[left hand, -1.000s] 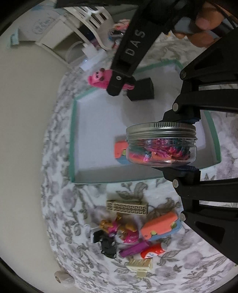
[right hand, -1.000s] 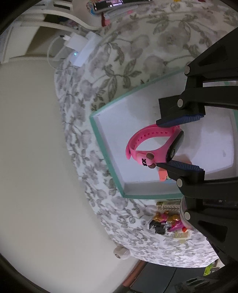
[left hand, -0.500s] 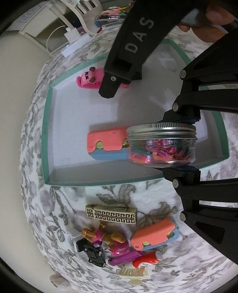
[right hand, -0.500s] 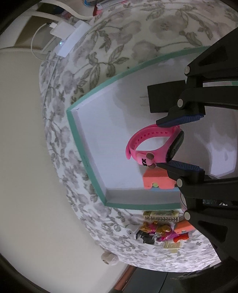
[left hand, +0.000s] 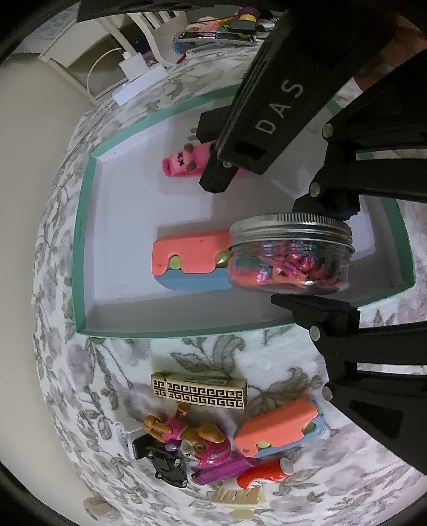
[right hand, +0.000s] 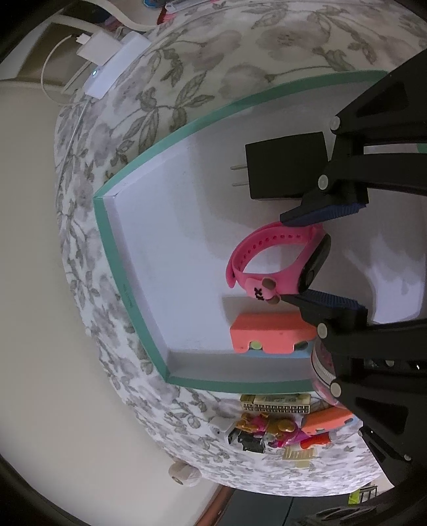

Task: Organize rigid objects
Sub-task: 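Carry the pink watch and jar into the tray and release them, then lift both grippers from the tray and move toward the loose toys, then grasp the cream hair clip with the left gripper while the right grasps the pink-blue block, then carry the hair clip and pink-blue block over the tray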

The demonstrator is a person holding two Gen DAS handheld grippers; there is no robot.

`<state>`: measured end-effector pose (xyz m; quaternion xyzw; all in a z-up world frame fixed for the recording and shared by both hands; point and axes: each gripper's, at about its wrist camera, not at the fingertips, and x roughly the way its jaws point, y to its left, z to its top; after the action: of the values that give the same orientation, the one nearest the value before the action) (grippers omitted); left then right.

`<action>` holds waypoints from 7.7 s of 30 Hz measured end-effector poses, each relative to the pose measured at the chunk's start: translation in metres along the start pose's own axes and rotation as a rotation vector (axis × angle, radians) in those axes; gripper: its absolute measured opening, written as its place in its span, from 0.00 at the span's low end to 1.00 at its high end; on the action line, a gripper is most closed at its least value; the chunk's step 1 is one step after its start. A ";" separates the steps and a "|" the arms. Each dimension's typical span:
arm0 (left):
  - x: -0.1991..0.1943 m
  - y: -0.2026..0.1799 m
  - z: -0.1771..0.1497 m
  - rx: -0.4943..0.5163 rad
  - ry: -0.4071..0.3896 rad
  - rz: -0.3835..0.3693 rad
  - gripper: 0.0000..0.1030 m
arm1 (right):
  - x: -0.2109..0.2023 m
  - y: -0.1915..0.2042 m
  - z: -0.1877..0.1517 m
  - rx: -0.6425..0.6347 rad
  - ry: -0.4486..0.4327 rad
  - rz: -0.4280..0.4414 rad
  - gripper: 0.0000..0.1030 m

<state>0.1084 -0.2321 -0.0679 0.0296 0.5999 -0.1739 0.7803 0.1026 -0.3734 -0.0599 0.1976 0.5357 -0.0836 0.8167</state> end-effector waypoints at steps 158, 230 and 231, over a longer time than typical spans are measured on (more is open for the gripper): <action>-0.046 0.262 -0.006 -0.661 -0.143 0.209 0.48 | 0.052 0.187 -0.075 -0.526 0.100 0.102 0.44; -0.130 0.220 0.013 -0.564 -0.412 0.105 0.47 | -0.030 0.164 -0.031 -0.418 -0.108 0.138 0.43; -0.133 0.212 0.015 -0.543 -0.424 0.098 0.47 | -0.035 0.159 -0.027 -0.402 -0.123 0.144 0.43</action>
<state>0.1584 -0.0056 0.0277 -0.1873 0.4466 0.0275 0.8745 0.1206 -0.2206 -0.0004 0.0630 0.4754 0.0715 0.8746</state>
